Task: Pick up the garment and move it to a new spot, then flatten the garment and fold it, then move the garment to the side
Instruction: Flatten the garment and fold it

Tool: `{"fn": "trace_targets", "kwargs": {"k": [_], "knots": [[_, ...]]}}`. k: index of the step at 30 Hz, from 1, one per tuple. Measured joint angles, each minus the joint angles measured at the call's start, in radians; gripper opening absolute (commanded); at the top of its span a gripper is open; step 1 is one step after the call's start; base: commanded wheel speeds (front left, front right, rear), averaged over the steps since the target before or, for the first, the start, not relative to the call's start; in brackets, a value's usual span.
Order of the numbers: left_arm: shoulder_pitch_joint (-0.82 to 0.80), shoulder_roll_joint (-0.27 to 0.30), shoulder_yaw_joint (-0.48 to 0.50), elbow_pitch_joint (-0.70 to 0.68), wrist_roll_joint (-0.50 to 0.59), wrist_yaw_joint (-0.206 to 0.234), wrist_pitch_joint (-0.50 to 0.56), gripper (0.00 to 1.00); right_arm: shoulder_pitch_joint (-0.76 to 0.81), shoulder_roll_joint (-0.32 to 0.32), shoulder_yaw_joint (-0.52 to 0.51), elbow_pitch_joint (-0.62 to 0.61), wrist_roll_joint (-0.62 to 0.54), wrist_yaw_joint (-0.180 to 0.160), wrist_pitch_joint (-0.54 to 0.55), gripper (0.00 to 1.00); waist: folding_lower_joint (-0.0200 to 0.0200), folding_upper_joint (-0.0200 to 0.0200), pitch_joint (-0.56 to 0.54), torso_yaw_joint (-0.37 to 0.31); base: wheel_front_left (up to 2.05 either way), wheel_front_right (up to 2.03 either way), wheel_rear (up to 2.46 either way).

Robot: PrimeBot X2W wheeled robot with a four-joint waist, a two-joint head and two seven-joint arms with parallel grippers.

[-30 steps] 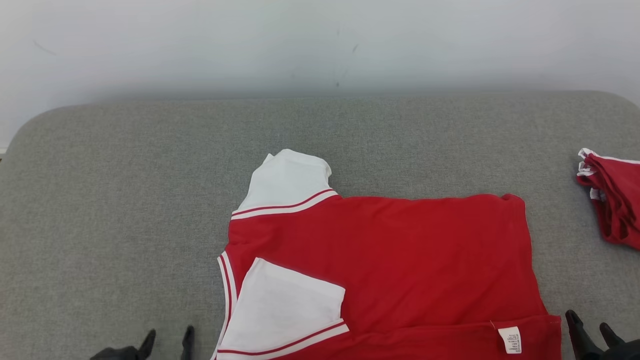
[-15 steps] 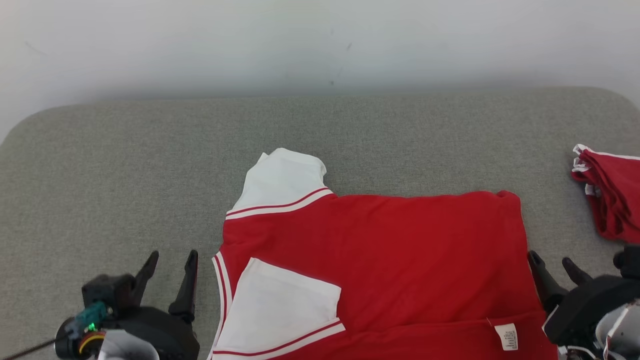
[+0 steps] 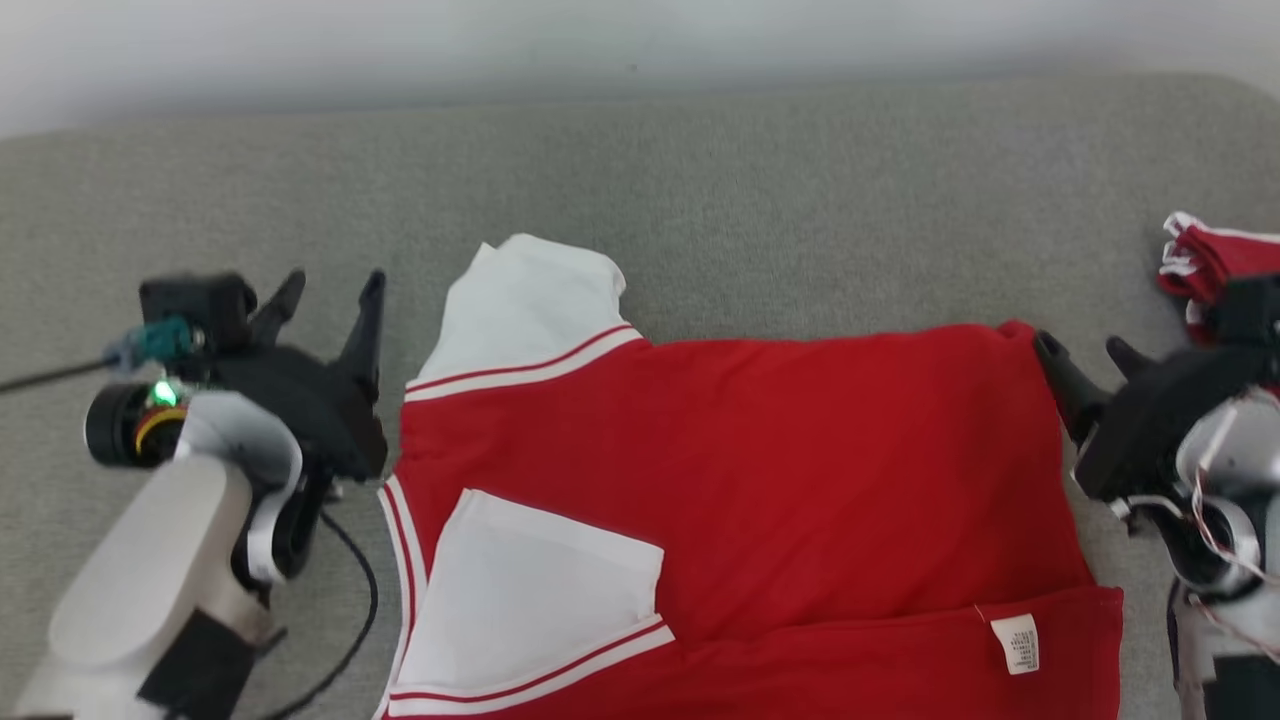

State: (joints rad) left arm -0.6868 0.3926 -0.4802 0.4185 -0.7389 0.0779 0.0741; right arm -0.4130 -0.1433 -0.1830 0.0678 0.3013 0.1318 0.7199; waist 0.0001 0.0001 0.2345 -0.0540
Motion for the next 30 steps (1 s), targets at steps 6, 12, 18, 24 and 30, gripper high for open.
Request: {"fn": "trace_targets", "kwargs": {"k": [6,12,18,24,30], "knots": [[-0.114,-0.022,-0.014,0.088,0.003,-0.023,0.037,1.0,-0.131,-0.006,0.008,0.101,-0.022,0.0,0.001,1.0,0.0001,0.0,0.061,-0.024,0.0,0.0,0.0],[-0.209,-0.046,-0.043,0.177,0.015,-0.045,0.08,1.0,-0.251,-0.001,0.027,0.179,-0.04,0.0,-0.008,1.0,0.0002,0.0001,0.116,-0.068,0.0,0.0,0.0],[-0.277,-0.06,-0.07,0.249,0.026,-0.057,0.128,1.0,-0.281,-0.003,0.052,0.207,-0.038,0.0,-0.027,1.0,0.0002,0.0001,0.161,-0.102,0.0,0.0,0.0],[-0.302,-0.051,-0.084,0.311,0.051,-0.033,0.148,1.0,-0.281,-0.018,0.064,0.219,-0.026,0.0,-0.044,1.0,0.0,0.0001,0.179,-0.119,0.0,0.0,0.0],[-0.31,-0.055,-0.085,0.35,0.053,-0.008,0.14,1.0,-0.278,-0.023,0.068,0.219,-0.015,0.0,-0.053,1.0,0.0,0.0,0.181,-0.116,0.0,0.0,0.0]]}}
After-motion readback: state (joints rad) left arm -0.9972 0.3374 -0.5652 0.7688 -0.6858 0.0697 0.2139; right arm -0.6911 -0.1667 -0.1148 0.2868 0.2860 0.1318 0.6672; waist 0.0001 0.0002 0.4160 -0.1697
